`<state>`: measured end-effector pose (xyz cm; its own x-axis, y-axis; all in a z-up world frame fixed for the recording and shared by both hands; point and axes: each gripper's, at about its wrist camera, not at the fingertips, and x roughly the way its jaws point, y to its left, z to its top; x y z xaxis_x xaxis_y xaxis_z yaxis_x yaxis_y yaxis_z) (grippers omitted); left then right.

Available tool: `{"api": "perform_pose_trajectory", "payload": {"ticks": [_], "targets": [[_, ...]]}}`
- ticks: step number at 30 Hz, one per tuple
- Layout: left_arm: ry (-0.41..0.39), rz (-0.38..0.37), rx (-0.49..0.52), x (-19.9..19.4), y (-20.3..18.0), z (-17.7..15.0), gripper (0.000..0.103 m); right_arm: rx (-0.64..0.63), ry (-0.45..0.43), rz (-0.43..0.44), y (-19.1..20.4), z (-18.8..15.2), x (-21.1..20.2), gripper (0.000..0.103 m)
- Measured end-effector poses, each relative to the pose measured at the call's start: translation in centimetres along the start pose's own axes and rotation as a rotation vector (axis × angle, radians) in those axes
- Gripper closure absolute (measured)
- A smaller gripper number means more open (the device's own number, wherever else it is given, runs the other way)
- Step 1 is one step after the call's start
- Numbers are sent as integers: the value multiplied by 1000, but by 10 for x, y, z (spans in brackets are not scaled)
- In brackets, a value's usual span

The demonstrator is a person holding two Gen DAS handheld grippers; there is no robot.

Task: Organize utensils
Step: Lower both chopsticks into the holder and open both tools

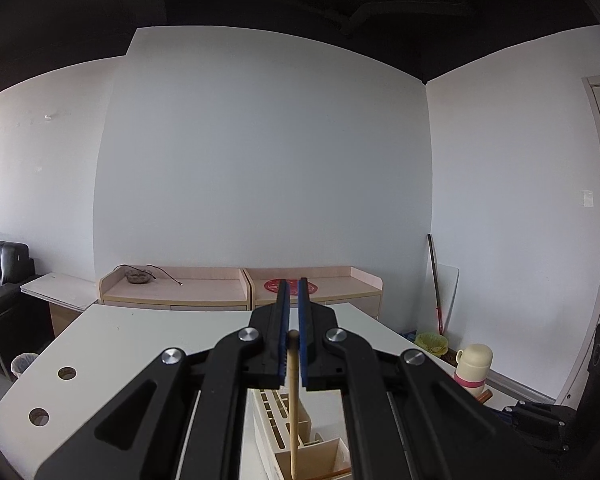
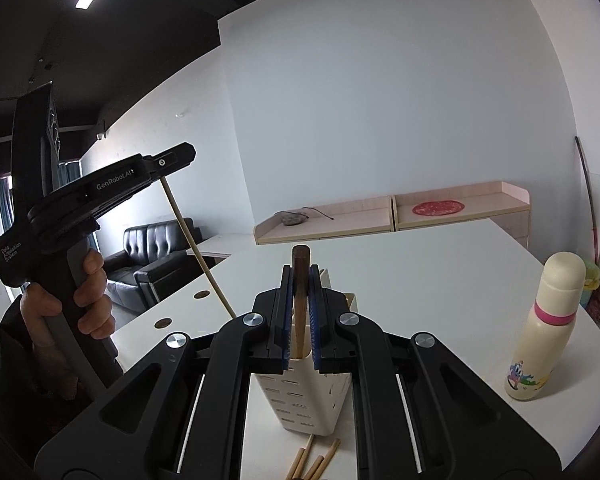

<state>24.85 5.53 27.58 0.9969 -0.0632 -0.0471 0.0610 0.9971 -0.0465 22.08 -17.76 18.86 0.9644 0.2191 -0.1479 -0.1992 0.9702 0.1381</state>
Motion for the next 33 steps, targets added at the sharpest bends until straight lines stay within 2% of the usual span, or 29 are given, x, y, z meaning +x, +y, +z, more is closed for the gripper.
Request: {"api": "perform_pose_trajectory", "payload": {"ticks": [7,17,21,33], "targets": [[43,10,35,17,-9,-21,99,48,71,14,-11,-9,20,96],[122,25,74,36,-8,-45,99,82,128,37,-16,-20,42,96],[151,28,76,44,1,-57,99,71,143,43,-13,-23,46,96],[232,50,117,51,-9,-88,99,74,159,41,-13,-25,50,96]]}}
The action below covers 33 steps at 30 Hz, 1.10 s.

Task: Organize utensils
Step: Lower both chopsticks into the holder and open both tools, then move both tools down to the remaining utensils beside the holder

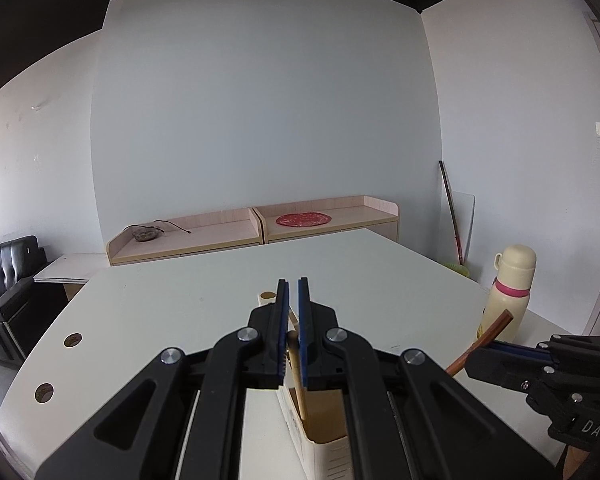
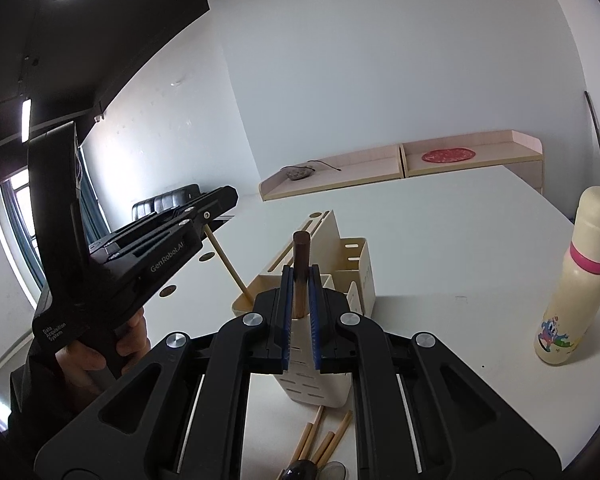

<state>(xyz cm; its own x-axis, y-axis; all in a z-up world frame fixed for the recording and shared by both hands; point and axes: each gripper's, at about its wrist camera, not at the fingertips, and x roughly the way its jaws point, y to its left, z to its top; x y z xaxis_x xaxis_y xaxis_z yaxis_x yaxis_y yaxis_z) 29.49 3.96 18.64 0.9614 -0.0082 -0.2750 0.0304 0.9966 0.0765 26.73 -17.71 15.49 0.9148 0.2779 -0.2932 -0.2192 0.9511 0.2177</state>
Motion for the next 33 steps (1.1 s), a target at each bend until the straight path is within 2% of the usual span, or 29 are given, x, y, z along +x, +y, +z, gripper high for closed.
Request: {"api": "perform_pose_trajectory", "payload": {"ticks": [6,8,10,11,14,17,18,21,27,30,33], "targets": [[28,4,19,2,-6,-9,98,7,8,-2,-1,-2,-1,96],[44,0,8,4,-5,-12,94,7,10,-2,-1,-2,-1,95],[53,6,-1,4,-4,-14,70,8,6,-8,-2,-3,-2,91],[54,13,-2,4,-4,-15,65,7,4,-10,-2,-3,-3,89],[53,25,-6,0,-3,-14,61,0,-5,-12,-1,-5,-9,89],[44,35,-21,-5,0,-14,49,-8,-14,-6,1,-7,-16,89],[36,39,-25,-9,1,-14,46,-12,-18,-5,1,-7,-18,86],[22,44,-28,-21,2,-15,42,-25,-31,-5,1,-15,-29,78],[5,17,-59,-50,0,-26,33,-10,-11,-8,-5,-43,-42,77],[32,-13,-56,-62,-9,-38,31,-28,19,-38,-5,-61,-44,77],[95,-42,-43,-66,-18,-56,31,-47,79,-81,-6,-81,-42,77]]}}
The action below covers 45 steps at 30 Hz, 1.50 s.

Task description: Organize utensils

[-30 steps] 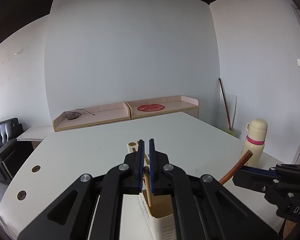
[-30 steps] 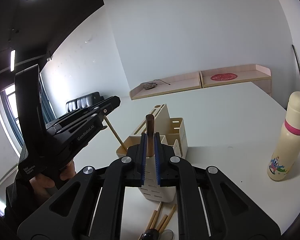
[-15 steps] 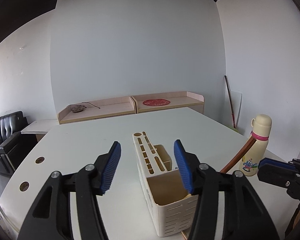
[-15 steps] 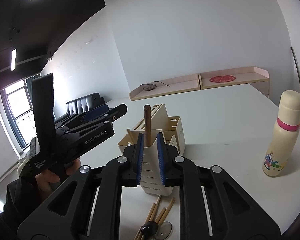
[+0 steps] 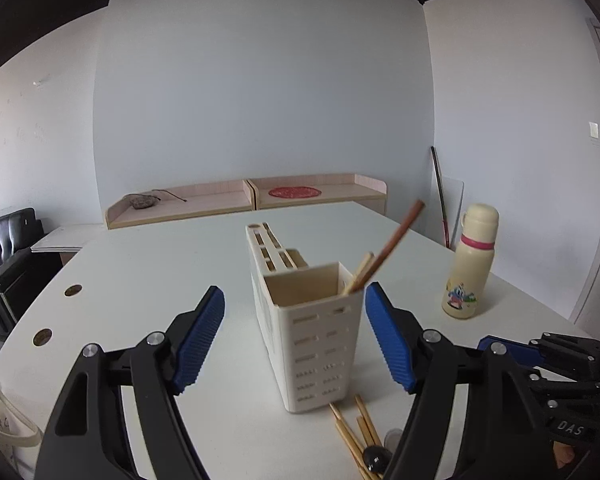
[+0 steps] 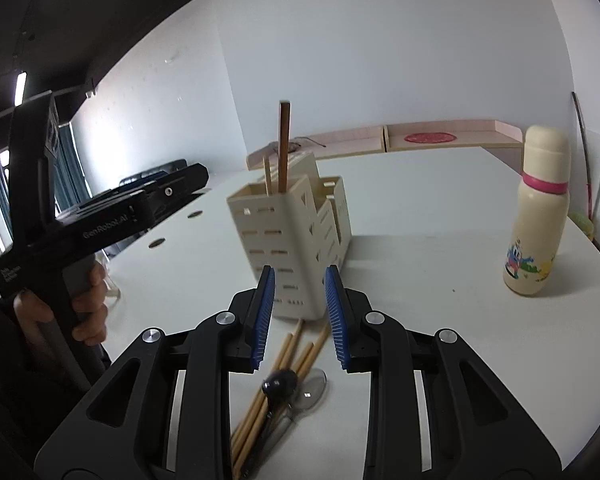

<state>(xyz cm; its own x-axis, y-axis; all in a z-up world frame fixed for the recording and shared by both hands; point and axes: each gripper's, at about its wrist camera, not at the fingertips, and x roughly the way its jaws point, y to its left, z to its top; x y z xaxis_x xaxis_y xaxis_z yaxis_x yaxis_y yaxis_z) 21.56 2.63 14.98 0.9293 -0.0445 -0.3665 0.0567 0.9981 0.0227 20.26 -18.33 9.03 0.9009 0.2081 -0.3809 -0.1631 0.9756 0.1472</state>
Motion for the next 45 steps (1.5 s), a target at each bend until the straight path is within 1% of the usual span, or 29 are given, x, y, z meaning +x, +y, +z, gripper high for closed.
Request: {"api": "perform_pose_trajectory", "payload": {"ticks": [2,6,9,13,14,16,17,19,21,22,26,29,30,33,34,37,42,45], "targets": [[46,-19,3,1,-4,-14,31,15,46,-9,-3,-12,5,77],[153,-80,-15,16,-8,-38,31,64,138,16,-7,-43,11,77],[219,-70,0,35,-11,-52,31,83,189,6,-6,-61,13,77],[307,-98,-5,59,-14,-66,32,112,247,-11,-5,-76,20,77],[325,-101,1,65,-15,-69,34,119,260,-6,-5,-79,22,77],[375,-113,5,75,-17,-77,44,122,289,5,-2,-83,27,77],[399,-122,-3,80,-16,-81,46,119,299,5,0,-85,30,77],[446,-145,-40,89,-11,-86,54,110,314,8,1,-86,36,77],[481,-174,-85,96,-4,-90,60,130,335,17,-2,-85,43,77],[489,-181,-100,98,-2,-91,63,138,341,8,-3,-84,46,77],[508,-201,-98,102,-3,-94,64,179,364,5,-11,-82,55,77],[542,-226,-103,108,-6,-96,70,227,390,17,-17,-80,63,77],[554,-233,-110,110,-6,-97,73,237,394,19,-19,-79,65,77],[589,-249,-137,115,-4,-100,75,262,407,21,-22,-77,67,78],[600,-256,-150,117,-3,-101,78,268,409,23,-23,-76,69,78],[629,-275,-182,122,0,-104,81,284,421,25,-25,-75,73,79],[641,-290,-185,124,-2,-104,81,296,424,20,-27,-74,75,79],[653,-296,-188,126,-3,-105,88,306,432,22,-29,-73,78,81]]}}
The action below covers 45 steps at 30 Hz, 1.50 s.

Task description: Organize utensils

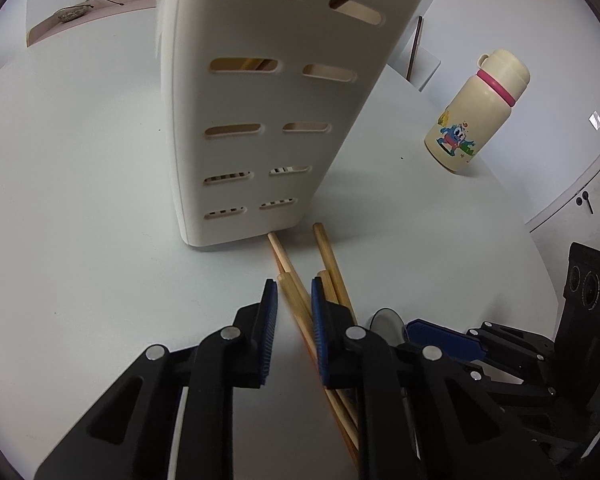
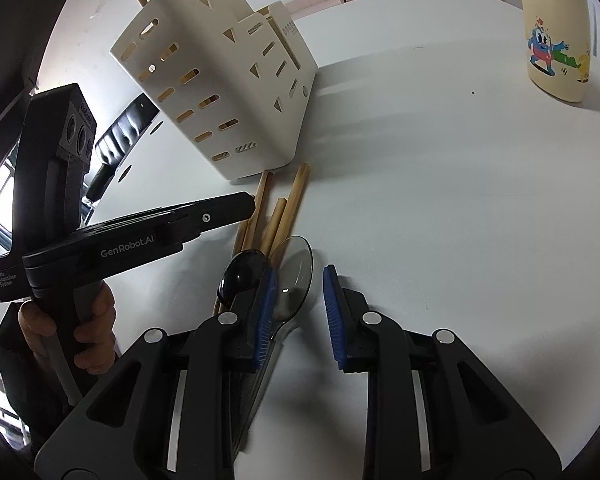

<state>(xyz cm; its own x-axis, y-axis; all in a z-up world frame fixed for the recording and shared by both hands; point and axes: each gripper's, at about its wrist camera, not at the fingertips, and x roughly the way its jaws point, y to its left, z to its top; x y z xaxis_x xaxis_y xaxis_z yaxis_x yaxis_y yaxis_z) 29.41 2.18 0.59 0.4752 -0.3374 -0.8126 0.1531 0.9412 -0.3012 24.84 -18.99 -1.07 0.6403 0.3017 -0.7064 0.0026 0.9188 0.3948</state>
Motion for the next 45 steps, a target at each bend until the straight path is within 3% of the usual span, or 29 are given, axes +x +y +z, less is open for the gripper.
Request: {"api": "perform_pose_trajectory", "payload": {"ticks": [6,18,23,36,38,40,45], "targets": [[-10,-14,-18,-3,5,0,95,1,5,-2,1,2,-1,85],[7,-43,-59,-1,11,0,95,16,18,-10,3,8,4,100],[-8,-44,-66,-5,14,0,103,35,-8,-8,0,10,1,101],[-3,-65,-53,-7,14,-1,103,50,-30,-7,-3,13,-3,101],[12,-59,-51,-4,12,-1,99,52,-33,-5,-4,13,-3,101],[16,-51,-48,-3,10,-2,84,49,-35,-7,-5,13,-5,101],[7,-52,-37,-5,7,-2,81,49,-37,-8,-5,14,-5,101]]}}
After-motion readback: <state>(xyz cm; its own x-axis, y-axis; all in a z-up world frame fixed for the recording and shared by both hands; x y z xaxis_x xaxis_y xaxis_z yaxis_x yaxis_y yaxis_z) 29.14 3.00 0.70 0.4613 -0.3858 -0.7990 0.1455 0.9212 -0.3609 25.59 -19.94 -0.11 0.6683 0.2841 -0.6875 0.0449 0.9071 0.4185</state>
